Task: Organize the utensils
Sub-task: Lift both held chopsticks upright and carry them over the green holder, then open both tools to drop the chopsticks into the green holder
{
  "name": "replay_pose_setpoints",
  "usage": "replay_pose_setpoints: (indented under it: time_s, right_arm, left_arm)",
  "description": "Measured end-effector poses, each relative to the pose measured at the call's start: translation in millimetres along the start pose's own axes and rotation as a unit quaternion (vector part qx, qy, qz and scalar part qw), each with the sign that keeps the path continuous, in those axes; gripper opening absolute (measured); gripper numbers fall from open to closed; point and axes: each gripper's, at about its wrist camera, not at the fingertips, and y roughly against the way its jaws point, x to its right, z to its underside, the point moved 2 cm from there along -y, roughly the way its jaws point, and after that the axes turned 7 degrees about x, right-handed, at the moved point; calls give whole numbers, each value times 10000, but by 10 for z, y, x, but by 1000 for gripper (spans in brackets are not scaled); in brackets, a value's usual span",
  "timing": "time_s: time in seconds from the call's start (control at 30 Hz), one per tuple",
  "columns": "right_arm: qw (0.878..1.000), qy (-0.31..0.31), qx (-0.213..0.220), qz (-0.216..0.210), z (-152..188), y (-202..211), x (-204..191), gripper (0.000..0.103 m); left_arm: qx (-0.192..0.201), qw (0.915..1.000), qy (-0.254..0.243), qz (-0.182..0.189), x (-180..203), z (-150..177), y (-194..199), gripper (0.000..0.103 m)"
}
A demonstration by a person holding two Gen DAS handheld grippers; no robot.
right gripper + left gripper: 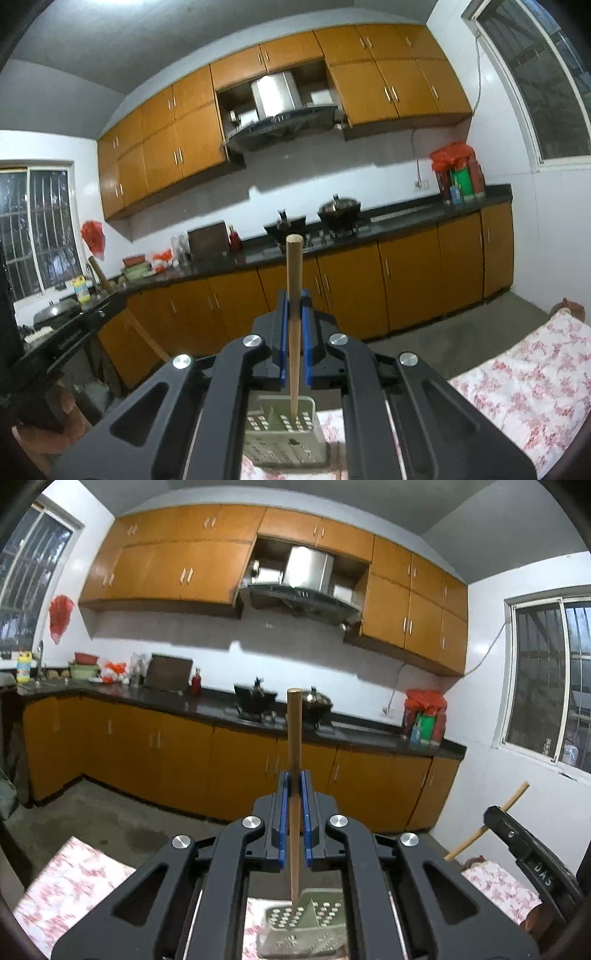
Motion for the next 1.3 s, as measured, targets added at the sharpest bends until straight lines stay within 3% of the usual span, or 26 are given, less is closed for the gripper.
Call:
replay_pose_setpoints:
  time_s: [0.2,0.47,0.63,0.83,1.0,1.13,1.3]
  right_arm:
    - [9990,-64,-426,80,274,-184,78,8]
    - [9980,-83,-624,50,429,-208,57,12]
    - [9984,-40,-561,62,378,-135,32,25]
    - [9995,-4,-302,129,200,107,45,32]
    - [9985,-66,-326,435,182,374,267,34]
    - [9938,-82,-770,803,455,487,554,34]
    - [9718,-99,-2125,1020,1310,388,853,32]
  left_arm:
    - [-548,9985,72,-21,-68,416,-183,7]
    - [-816,9965,154,-31,-139,467,-170,9]
    - [-773,9968,182,-94,-162,384,-79,36]
    - [-660,9973,300,-105,-206,275,47,41]
    - [-481,9978,455,-102,-308,162,288,45]
    - [-543,9970,431,-332,-460,232,512,49]
    - [-1152,9891,79,-913,-696,676,670,49]
